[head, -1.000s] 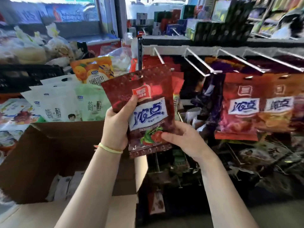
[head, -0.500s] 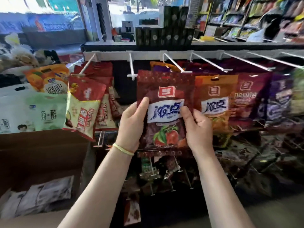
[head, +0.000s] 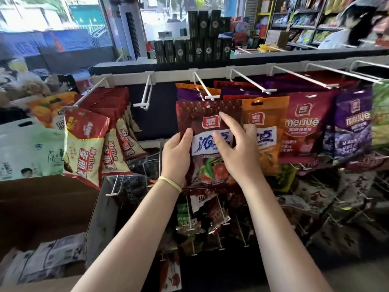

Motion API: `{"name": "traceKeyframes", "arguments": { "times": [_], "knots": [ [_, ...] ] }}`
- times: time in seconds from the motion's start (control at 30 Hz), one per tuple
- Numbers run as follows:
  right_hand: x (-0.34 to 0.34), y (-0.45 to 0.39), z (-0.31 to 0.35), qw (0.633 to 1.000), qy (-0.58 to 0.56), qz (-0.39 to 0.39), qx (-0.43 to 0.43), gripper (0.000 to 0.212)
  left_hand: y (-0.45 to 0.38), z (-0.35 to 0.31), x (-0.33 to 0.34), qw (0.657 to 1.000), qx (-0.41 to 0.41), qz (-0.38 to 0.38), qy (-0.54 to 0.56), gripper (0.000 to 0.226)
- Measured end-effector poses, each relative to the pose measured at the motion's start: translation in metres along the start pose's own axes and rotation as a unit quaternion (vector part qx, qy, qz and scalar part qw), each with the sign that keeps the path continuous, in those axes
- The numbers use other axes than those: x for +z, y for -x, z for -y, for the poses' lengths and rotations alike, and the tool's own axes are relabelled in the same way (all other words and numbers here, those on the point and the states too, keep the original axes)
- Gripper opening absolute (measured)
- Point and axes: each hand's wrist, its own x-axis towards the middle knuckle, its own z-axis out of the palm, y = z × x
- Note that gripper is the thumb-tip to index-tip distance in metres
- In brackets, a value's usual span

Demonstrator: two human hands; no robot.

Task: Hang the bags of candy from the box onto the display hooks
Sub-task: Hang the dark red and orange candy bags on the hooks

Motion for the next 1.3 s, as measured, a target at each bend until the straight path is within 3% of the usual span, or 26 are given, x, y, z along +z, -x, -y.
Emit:
{"name": "traceKeyframes", "arguments": {
  "times": [0.17,0.27,0.33,0.4,0.47,0.53,0.63,0.8,0.97,1.1,1.2,1.3],
  "knots": [
    [0.009,0.003,-0.005,0.998,0.043,-0.022,-0.028,0.049,-0.006,0.012,-0.003,0.992,0.082,-0.041,-0.09,0.035],
    [0.015,0.006,-0.007,0.993,0.091,-0.059,-0.052,0.047,-0.008,0.016,-0.004,0.952,0.192,-0.113,-0.208,0.017],
    [0.018,0.006,-0.008,0.978,0.156,-0.12,-0.071,0.043,-0.006,0.015,-0.005,0.904,0.269,-0.173,-0.283,0.022],
    [0.023,0.007,-0.009,0.958,0.206,-0.163,-0.112,0.038,-0.005,0.016,-0.006,0.828,0.375,-0.196,-0.367,0.033],
    [0.029,0.007,-0.012,0.955,0.209,-0.146,-0.154,0.037,-0.005,0.02,-0.005,0.758,0.466,-0.149,-0.432,0.038],
    [0.037,0.008,-0.016,0.964,0.181,-0.115,-0.158,0.039,-0.004,0.025,-0.003,0.738,0.47,-0.086,-0.477,0.042],
    [0.048,0.01,-0.022,0.975,0.153,-0.079,-0.143,0.046,-0.008,0.038,-0.008,0.749,0.412,-0.042,-0.517,0.049],
    [0.059,0.006,-0.032,0.974,0.176,-0.043,-0.137,0.051,-0.024,0.051,-0.015,0.735,0.375,-0.012,-0.565,0.053],
    [0.064,0.007,-0.027,0.968,0.194,-0.092,-0.133,0.045,-0.029,0.05,-0.02,0.74,0.37,0.021,-0.56,0.054],
    [0.071,0.022,-0.007,0.954,0.151,-0.176,-0.188,0.014,-0.01,0.038,-0.044,0.833,0.358,0.017,-0.422,0.048],
    [0.095,0.039,0.02,0.977,0.04,-0.085,-0.189,0.018,0.009,0.027,-0.09,0.888,0.297,-0.004,-0.351,0.03],
    [0.129,0.059,0.051,0.987,-0.066,0.042,-0.143,0.016,0.022,0.022,-0.147,0.916,0.229,0.018,-0.329,0.014]
  ]
}}
